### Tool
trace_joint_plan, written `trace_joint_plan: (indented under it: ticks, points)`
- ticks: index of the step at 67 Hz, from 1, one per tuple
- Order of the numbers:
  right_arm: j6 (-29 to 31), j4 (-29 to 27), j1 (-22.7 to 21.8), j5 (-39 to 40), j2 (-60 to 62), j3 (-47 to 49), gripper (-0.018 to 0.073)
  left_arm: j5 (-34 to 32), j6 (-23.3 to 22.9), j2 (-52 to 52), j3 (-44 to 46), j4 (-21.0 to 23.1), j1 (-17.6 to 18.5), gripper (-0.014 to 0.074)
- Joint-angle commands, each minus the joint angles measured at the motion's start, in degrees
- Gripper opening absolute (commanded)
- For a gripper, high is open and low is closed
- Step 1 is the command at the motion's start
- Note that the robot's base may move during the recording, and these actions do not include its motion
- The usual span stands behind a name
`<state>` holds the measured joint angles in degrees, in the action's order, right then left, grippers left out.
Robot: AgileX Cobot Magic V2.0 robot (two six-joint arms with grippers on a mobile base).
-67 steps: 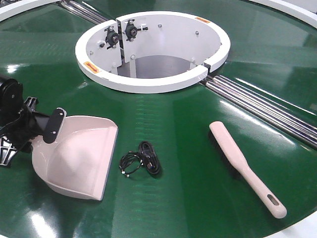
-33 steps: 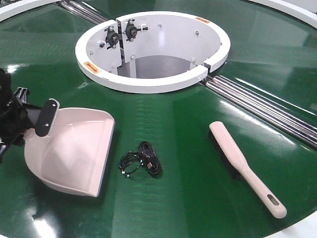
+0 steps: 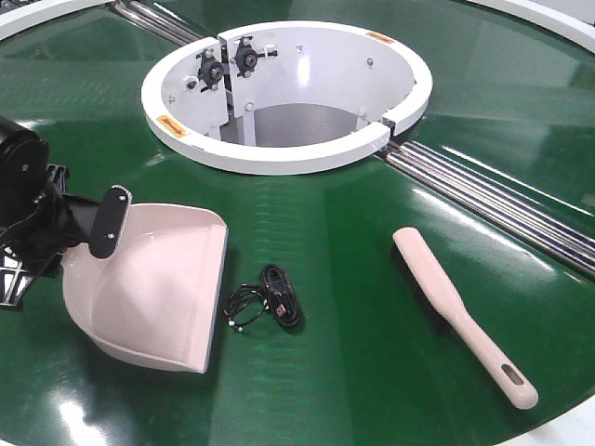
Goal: Clean and inspect green conveyor with broom and dustpan
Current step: 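Lift and tilt the dustpan with the left gripper, holding it steady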
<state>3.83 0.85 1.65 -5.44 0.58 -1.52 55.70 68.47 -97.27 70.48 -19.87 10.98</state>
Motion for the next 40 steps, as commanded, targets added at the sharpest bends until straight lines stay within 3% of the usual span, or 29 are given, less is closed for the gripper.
trace_joint_plan:
  ticks: [1,17,30,40]
  points:
    - [0.19,0.43,-0.22,4.13,1.05,-0.7,-0.001,-0.49,-2.33,2.73,1.69,-2.1,0.41,-0.0007]
    - [0.19,0.43,-0.22,4.13,1.05,-0.7,-0.001,3.54,-2.69,1.11,1.69,-2.63,0.41,-0.0007]
    - [0.19,0.43,-0.22,4.13,1.05,-0.7,-0.001,4.06,-11.41,-1.37,1.69,-6.54,0.41,-0.0007]
    - [0.19,0.43,-0.22,4.13,1.05,-0.7,-0.001,3.71,-13.15,-1.38,1.69,-9.5,0.41,-0.0007]
